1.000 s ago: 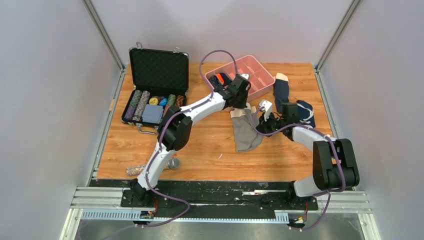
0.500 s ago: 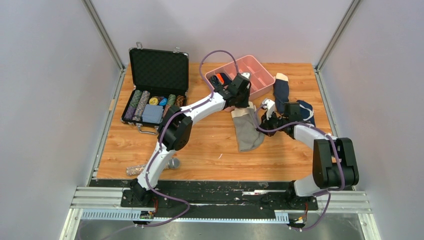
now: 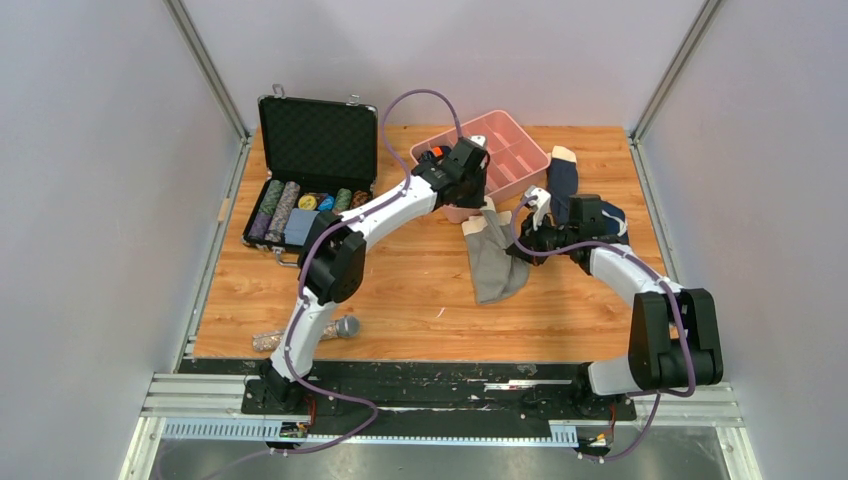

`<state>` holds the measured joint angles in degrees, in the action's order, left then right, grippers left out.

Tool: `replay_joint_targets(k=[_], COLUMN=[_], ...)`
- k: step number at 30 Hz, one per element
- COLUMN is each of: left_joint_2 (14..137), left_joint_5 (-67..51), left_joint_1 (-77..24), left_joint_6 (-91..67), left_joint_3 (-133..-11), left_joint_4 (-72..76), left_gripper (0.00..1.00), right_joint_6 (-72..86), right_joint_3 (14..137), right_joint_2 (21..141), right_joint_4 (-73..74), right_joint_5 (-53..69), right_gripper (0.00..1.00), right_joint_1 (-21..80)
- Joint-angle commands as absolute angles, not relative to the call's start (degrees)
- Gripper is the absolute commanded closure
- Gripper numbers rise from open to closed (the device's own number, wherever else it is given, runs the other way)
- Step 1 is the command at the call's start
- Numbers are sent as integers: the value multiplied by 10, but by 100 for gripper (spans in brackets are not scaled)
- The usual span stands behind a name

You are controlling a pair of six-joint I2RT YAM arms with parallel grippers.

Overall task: Roll the underwear
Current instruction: Fold the underwear at the center of the board.

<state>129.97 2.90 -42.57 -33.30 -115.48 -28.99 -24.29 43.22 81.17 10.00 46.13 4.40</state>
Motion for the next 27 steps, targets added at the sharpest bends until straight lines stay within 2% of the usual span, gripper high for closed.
replay_joint_targets(k=[1,7,19,27], left_joint_2=[1247,1238,1342,1369], left_joint_5=[68,75,78,84], left_joint_1=[-411,-407,-418,-428], left_joint_6=[-333,-323,-313,-309], left_joint_3=[-1156,-1152,-1206,-1220], left_joint_4=[-278,-284,-251,-227], left_gripper=[100,100,100,100], right_joint_6=[-217,-194,-192,-175], right_joint_3=[445,453,454,432], right_joint_2=[800,811,865,863], right_joint_4=[133,134,130,103], right_joint_5=[492,485,442,424], right_gripper=[100,100,99,98], right_joint_1=[51,58,55,54])
